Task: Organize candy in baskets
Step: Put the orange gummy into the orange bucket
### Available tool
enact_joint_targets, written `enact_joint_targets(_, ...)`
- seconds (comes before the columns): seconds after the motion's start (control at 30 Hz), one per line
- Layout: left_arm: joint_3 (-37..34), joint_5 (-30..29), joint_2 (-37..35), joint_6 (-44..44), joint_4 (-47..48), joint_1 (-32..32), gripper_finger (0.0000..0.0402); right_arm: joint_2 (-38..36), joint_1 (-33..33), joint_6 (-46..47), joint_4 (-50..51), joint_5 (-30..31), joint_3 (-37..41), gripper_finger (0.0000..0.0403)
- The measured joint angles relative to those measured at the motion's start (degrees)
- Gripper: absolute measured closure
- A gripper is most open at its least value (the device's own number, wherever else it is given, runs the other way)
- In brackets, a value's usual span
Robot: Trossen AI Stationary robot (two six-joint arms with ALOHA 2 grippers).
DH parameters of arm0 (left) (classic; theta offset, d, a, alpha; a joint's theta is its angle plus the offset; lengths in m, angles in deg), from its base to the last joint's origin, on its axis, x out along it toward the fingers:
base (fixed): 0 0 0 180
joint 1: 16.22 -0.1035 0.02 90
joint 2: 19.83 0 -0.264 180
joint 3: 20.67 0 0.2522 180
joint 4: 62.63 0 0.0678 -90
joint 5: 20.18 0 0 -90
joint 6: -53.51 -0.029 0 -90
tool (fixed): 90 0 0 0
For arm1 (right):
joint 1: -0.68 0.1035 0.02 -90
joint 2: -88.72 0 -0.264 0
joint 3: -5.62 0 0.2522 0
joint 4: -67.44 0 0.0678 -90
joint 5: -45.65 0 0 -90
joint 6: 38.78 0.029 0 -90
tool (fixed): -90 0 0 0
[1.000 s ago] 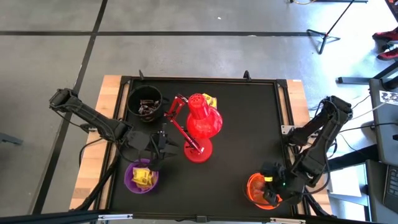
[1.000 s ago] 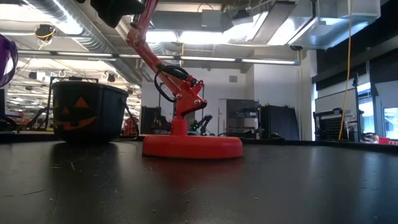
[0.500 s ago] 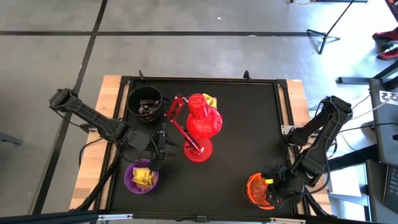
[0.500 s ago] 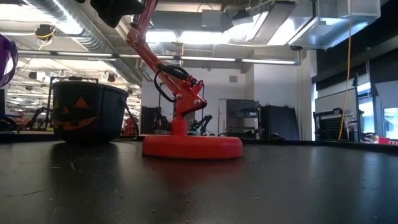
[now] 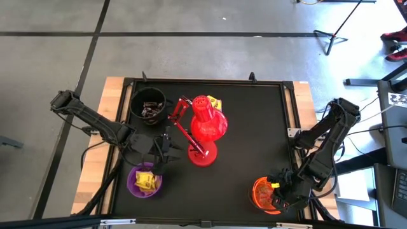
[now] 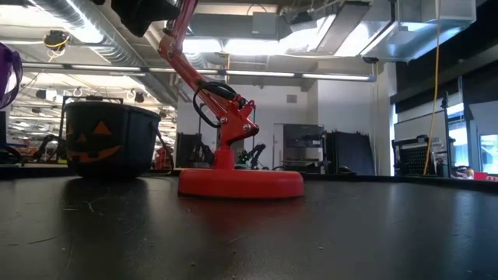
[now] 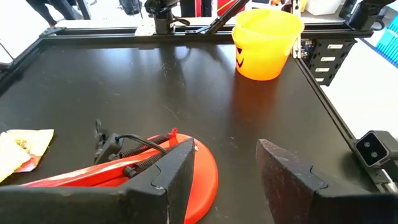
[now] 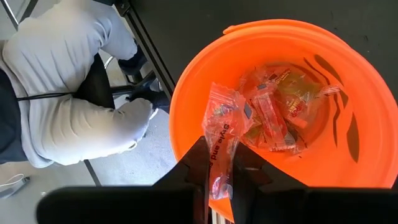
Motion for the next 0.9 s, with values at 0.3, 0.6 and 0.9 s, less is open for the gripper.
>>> enact_joint_targets(0.3, 0.0, -5.4, 0.0, -3.4, 0.0, -0.7, 0.0237, 0.0, 0.0, 0.0, 0.1, 0.2, 0.0, 0.0366)
enact_joint_targets(0.6, 0.0, -4.1, 0.0, -3.1, 0.0, -1.5, 0.0237, 0.0, 0.0, -0.1, 0.1, 0.8, 0.0, 0.0366)
enact_joint_targets(0.9, 0.0, 0.2, 0.0, -1.4, 0.3, -0.6, 0.0237, 0.0, 0.0, -0.2, 0.5, -0.4, 0.0, 0.0366)
